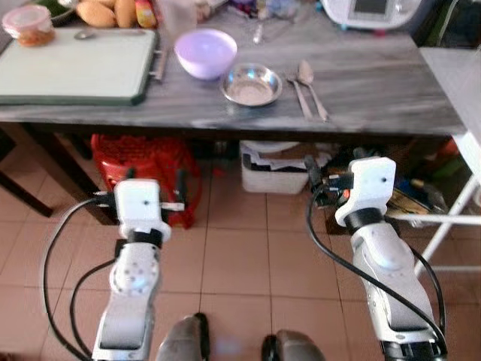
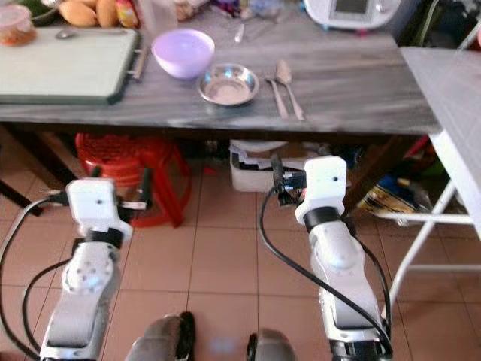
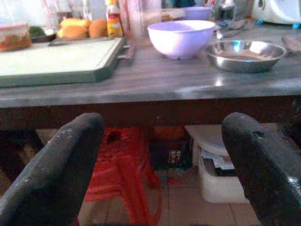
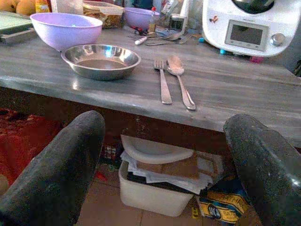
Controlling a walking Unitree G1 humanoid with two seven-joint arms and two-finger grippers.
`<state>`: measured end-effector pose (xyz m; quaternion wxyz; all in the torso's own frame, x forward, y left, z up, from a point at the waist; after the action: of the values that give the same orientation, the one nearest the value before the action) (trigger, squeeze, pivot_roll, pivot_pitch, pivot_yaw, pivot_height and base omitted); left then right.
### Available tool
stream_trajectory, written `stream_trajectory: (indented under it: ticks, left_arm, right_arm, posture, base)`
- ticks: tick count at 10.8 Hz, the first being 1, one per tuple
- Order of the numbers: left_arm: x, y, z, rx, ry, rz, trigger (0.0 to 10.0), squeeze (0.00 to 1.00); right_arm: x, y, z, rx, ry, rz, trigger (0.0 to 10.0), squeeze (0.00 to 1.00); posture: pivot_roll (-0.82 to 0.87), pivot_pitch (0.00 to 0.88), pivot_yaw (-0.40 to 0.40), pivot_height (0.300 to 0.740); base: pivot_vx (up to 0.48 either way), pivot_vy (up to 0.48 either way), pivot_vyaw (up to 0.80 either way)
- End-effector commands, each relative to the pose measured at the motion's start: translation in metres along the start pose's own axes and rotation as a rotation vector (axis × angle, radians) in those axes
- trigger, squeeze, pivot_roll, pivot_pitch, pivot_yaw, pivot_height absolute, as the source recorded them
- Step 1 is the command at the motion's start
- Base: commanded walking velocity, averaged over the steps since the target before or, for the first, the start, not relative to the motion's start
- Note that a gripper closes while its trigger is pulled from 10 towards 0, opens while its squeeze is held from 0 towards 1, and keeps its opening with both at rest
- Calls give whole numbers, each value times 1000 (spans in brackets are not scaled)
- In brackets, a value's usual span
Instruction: Setting the table
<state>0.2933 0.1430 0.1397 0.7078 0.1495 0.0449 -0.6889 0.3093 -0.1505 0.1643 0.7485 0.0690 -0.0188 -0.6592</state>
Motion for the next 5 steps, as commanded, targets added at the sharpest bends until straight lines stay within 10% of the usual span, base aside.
stream_trajectory:
  ticks: [1,5]
  left_arm:
    - [-2,-2,-1,0,15,-2,10000,0]
    - [0,-1,0,21,16,-31,10000,0]
  right_arm:
    - [-1,0,0,3,4,7,10000,0]
    - [-2,0,-2,-4,2,20,10000,0]
  posture:
    - [-37,199,-34,740]
    - [-37,195,-31,740]
  base:
    - [0,0,0]
    - [0,-407,0]
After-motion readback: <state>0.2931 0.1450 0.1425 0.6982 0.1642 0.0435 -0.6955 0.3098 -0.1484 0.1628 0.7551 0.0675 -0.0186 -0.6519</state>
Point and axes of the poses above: a point about 5 cm out from each wrist's last joint towards the gripper, its own y axis pointing out of the wrist towards the gripper, its own z axis along the axis of the wrist's last joint, x = y × z, the point moved 4 cm from there along y, pointing out of the wrist towards the gripper, and after that the axes turned 11 degrees about y, right-handed, at the moved point
